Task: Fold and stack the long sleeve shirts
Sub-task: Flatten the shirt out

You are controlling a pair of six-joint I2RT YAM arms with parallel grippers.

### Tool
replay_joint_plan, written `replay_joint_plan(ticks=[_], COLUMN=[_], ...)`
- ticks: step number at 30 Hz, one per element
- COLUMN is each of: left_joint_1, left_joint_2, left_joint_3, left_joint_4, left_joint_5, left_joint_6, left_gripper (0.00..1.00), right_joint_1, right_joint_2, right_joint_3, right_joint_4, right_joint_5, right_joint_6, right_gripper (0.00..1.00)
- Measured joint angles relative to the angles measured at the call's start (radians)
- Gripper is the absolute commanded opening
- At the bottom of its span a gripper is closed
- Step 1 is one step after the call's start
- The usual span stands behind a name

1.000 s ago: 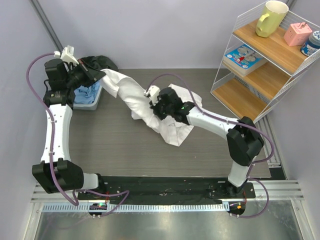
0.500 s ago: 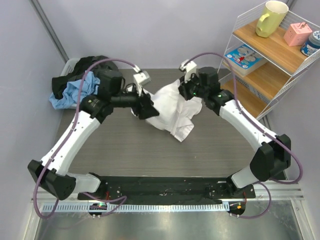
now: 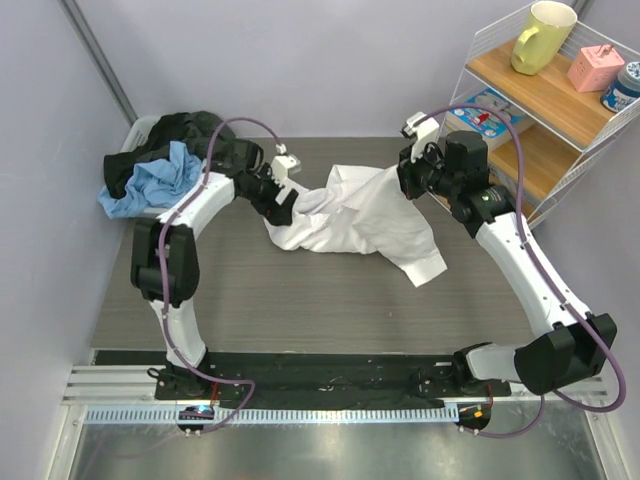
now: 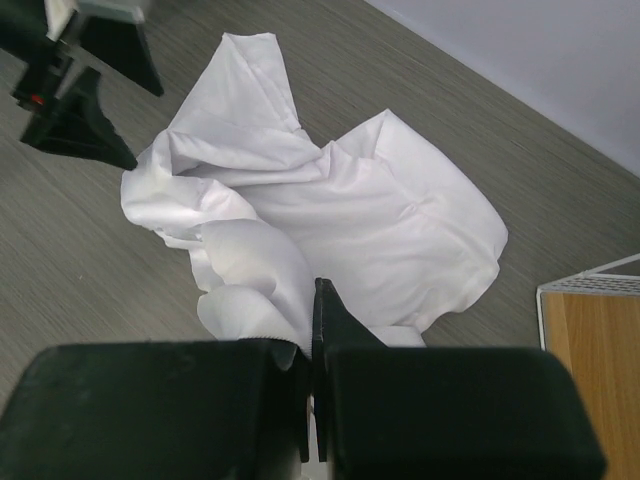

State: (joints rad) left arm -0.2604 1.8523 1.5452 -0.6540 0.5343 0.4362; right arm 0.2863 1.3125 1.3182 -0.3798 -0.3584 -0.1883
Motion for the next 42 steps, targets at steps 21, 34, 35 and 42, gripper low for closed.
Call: replay_joint_plan(ticks=[21, 34, 35, 42], left_joint_1=[-0.02, 0.156, 0.177, 0.025], left_joint_2=[-0.37, -0.173, -0.196, -0.541], left_joint_3=[-0.174, -0.077, -0.13, -0.563], left_joint_4=[-0.333, -0.356, -0.369, -0.301], left_joint_5=[-0.013, 0.039, 0.038, -0.025], left_joint_6=[-0.039, 0.013, 0.051, 0.272], left_gripper=[0.52, 0.72, 0.71, 0.51], right_joint_1=[-0.007, -0.009, -0.009, -0.009], right_joint_2=[-0.398, -0.243, -0.244, -0.245], right_joint_3=[0.002, -0.048, -0.058, -0.097], right_joint_4=[-0.15, -0.063, -0.064, -0.035], right_joint_5=[0.111, 0.327, 0.327, 0.326], right_joint_6=[-0.019, -0.052, -0.051, -0.046], right_gripper=[0.01, 0.01, 0.01, 0.01])
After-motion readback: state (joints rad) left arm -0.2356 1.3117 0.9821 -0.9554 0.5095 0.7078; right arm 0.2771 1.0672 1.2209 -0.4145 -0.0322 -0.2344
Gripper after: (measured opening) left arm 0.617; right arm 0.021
